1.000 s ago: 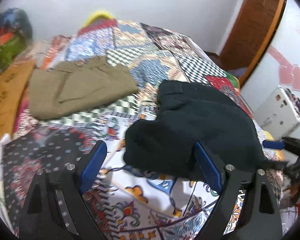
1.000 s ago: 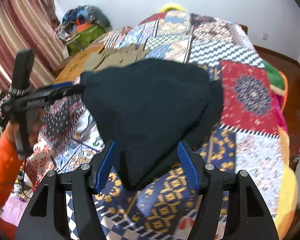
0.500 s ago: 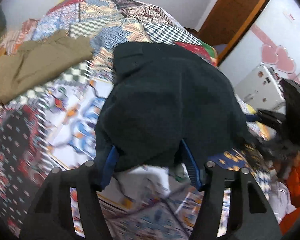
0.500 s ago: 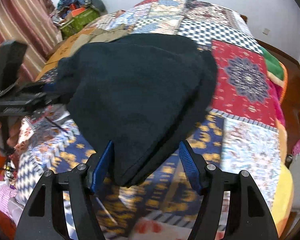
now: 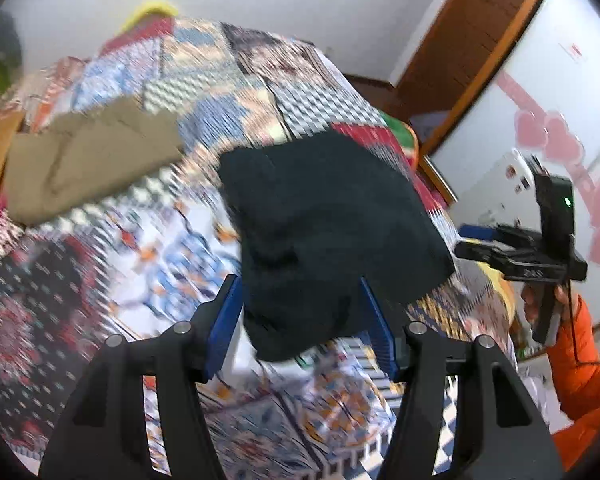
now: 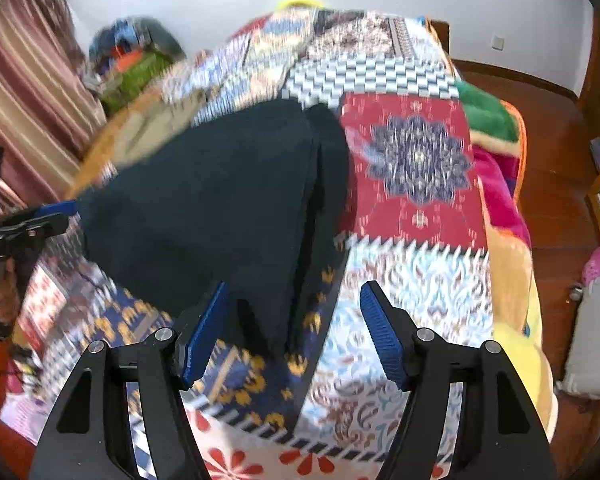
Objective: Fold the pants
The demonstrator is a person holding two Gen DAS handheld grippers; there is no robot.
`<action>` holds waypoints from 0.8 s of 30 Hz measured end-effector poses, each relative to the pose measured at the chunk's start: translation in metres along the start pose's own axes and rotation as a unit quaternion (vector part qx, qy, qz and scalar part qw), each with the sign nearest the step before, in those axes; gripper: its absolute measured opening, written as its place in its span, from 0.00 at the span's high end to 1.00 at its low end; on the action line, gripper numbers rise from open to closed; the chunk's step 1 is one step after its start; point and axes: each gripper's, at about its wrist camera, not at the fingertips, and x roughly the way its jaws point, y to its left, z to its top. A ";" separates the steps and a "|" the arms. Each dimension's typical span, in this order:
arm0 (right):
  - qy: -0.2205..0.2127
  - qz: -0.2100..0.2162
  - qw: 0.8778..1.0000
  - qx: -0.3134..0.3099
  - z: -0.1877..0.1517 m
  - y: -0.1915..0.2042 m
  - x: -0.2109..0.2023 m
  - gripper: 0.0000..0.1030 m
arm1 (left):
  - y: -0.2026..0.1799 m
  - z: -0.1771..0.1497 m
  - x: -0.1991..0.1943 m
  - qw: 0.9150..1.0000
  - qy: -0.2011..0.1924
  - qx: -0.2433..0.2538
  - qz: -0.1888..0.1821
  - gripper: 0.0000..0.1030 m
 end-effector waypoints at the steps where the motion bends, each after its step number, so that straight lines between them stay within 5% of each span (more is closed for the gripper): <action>1: -0.011 0.002 1.000 0.002 0.006 0.000 -0.003 0.37 | 0.006 0.008 0.000 1.000 -0.006 -0.007 0.006 0.42; 8: -0.061 -0.008 0.998 -0.025 0.060 0.009 0.013 0.37 | 0.039 0.050 0.040 1.000 0.003 -0.030 -0.001 0.42; 17: -0.038 0.005 0.999 -0.023 0.107 -0.007 0.077 0.39 | 0.056 0.077 0.115 0.997 0.053 -0.038 -0.028 0.42; 24: -0.008 0.037 0.999 -0.018 0.114 -0.014 0.109 0.64 | 0.055 0.080 0.138 0.997 0.059 -0.027 -0.034 0.49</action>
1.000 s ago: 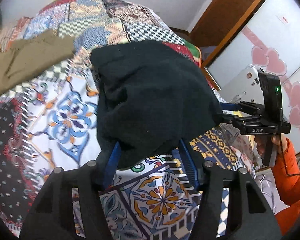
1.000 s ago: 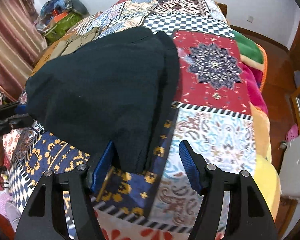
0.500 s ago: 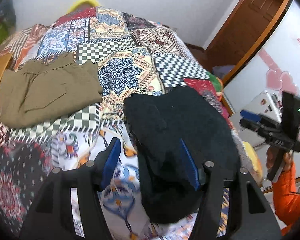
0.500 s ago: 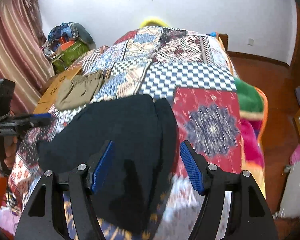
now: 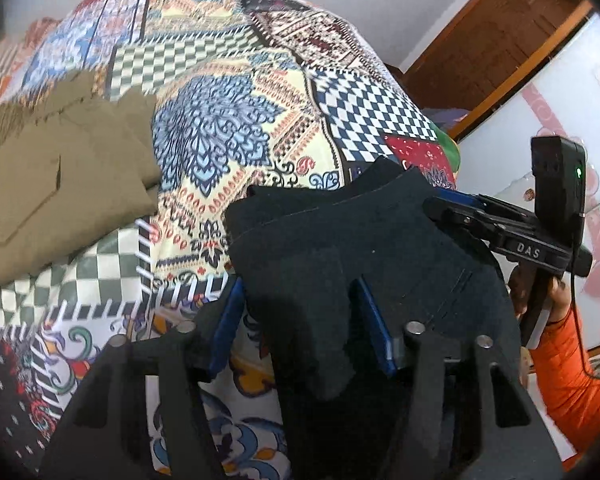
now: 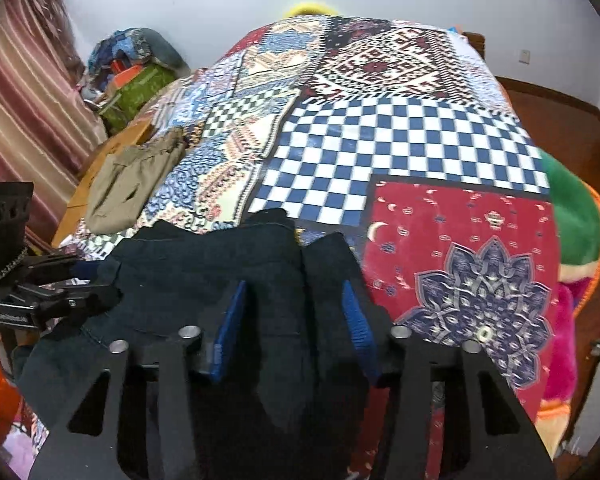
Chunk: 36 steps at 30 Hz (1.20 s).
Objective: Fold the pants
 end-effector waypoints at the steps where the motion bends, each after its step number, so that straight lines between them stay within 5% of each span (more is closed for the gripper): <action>1: 0.001 0.006 1.000 -0.001 0.000 0.001 0.000 0.69 | -0.002 0.000 -0.001 1.000 -0.003 0.007 0.005 0.53; 7: 0.002 -0.005 1.000 -0.031 -0.003 0.016 0.001 0.81 | -0.031 -0.001 -0.013 0.995 -0.027 0.077 0.064 0.73; 16: -0.083 -0.031 0.996 -0.024 -0.007 0.017 -0.045 0.87 | -0.055 0.019 -0.026 0.988 -0.072 0.115 0.072 0.76; 25: -0.046 -0.081 0.995 -0.026 -0.012 0.006 -0.015 0.82 | -0.043 0.034 0.019 0.989 -0.018 0.118 0.093 0.64; 32: -0.070 -0.076 0.995 -0.014 -0.010 0.014 -0.052 0.76 | -0.047 0.034 -0.030 0.985 -0.051 0.108 0.121 0.49; 36: -0.090 -0.049 0.994 -0.025 -0.020 0.034 -0.080 0.75 | -0.060 0.018 -0.064 0.987 -0.070 0.105 0.096 0.49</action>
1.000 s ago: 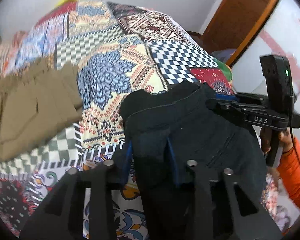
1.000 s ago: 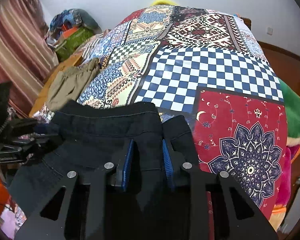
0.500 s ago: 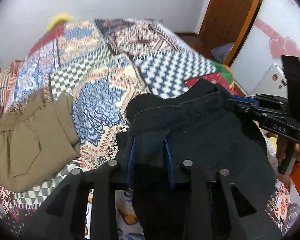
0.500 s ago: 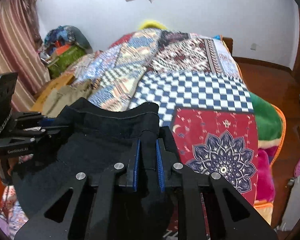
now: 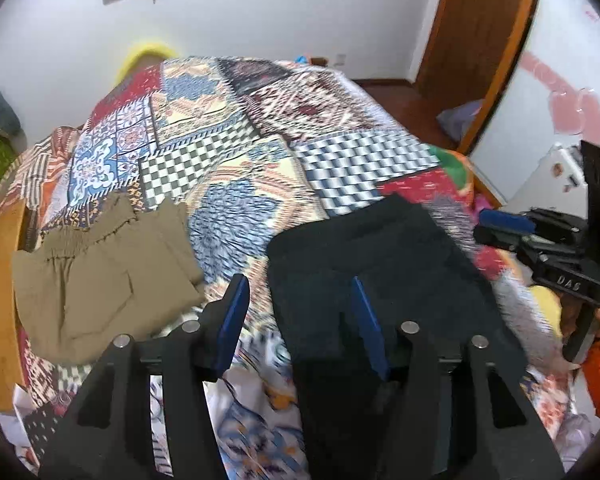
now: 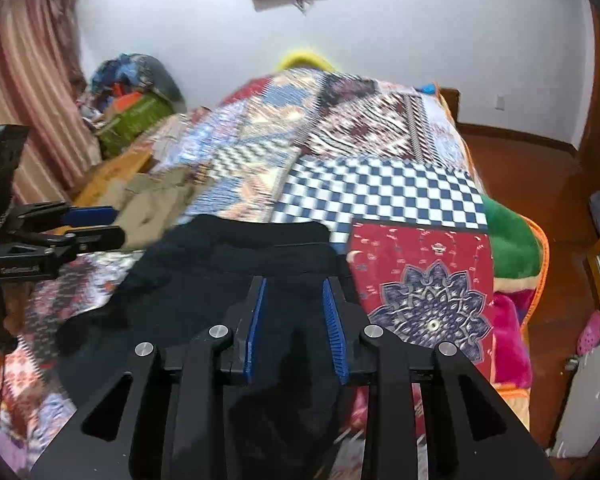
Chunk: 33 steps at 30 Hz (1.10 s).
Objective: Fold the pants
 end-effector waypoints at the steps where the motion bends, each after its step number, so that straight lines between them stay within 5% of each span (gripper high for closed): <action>1: -0.003 0.009 1.000 -0.003 -0.004 0.007 -0.007 0.74 | -0.003 -0.003 -0.004 1.000 -0.001 0.000 -0.008 0.49; 7: 0.029 0.035 0.999 -0.024 -0.039 0.042 -0.008 0.73 | -0.038 -0.047 -0.007 0.998 0.027 0.009 -0.050 0.53; 12: 0.088 0.000 0.995 -0.038 -0.073 0.042 0.025 0.73 | -0.032 -0.077 0.031 0.997 0.071 0.007 -0.001 0.58; 18: 0.106 0.005 0.994 -0.001 -0.082 0.015 0.028 0.71 | -0.020 -0.087 0.045 0.997 0.073 -0.012 -0.009 0.51; 24: 0.107 -0.025 0.993 -0.035 -0.077 0.019 0.011 0.69 | -0.019 -0.082 0.020 0.998 0.062 0.005 0.008 0.42; 29: 0.075 -0.035 0.996 -0.014 -0.071 0.002 -0.016 0.50 | -0.001 -0.077 -0.005 0.999 0.044 -0.014 0.004 0.19; 33: 0.051 -0.024 0.998 0.014 -0.062 -0.010 -0.026 0.44 | 0.012 -0.073 0.002 0.997 0.061 -0.040 -0.013 0.14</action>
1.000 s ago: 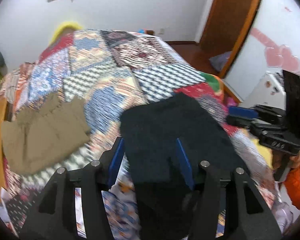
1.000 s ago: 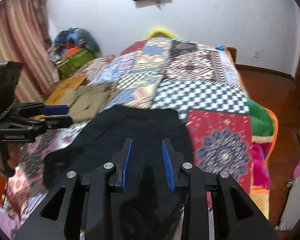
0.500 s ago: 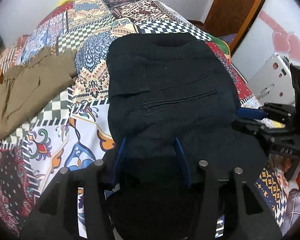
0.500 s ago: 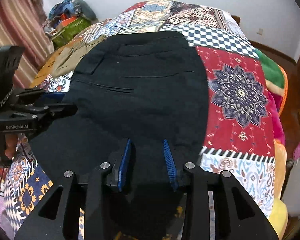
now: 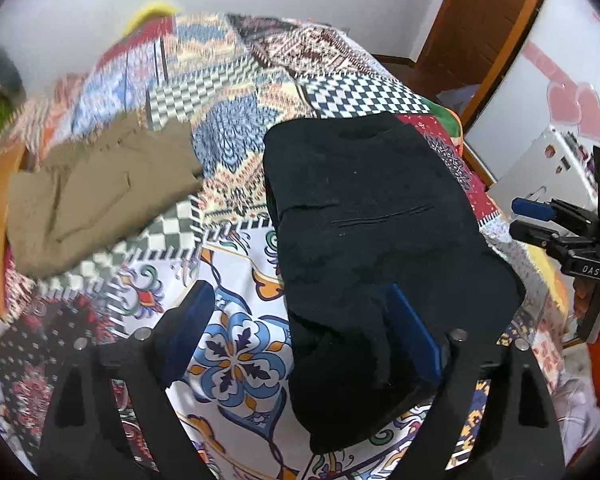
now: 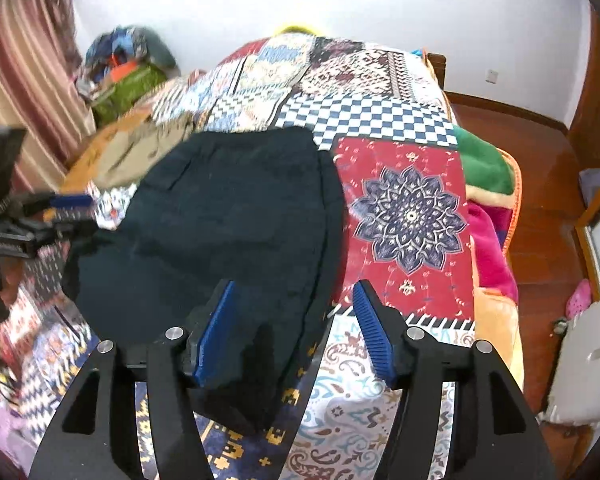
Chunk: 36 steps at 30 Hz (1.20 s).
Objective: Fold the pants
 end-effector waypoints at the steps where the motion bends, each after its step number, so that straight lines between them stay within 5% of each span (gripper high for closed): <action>1: -0.001 0.005 1.000 0.007 0.002 -0.003 0.001 0.41 | 0.003 0.001 0.005 1.000 0.009 -0.008 -0.012 0.14; 3: -0.002 0.011 1.000 0.019 0.005 -0.006 0.006 0.32 | 0.004 0.003 0.017 0.999 0.029 -0.018 -0.033 0.14; 11: 0.045 0.049 0.996 0.056 0.000 -0.023 0.052 0.32 | -0.005 0.010 0.060 0.994 0.082 -0.005 -0.067 0.14; 22: 0.083 0.125 0.986 0.070 0.001 -0.018 0.082 0.28 | -0.006 0.026 0.093 0.988 0.091 -0.007 -0.122 0.12; 27: 0.086 0.120 0.988 0.053 0.006 -0.004 0.089 0.27 | -0.014 0.031 0.101 0.988 0.088 -0.004 -0.126 0.11; 36: 0.065 0.104 0.992 0.020 0.018 0.014 0.084 0.50 | -0.036 0.041 0.101 0.993 0.075 0.021 -0.087 0.24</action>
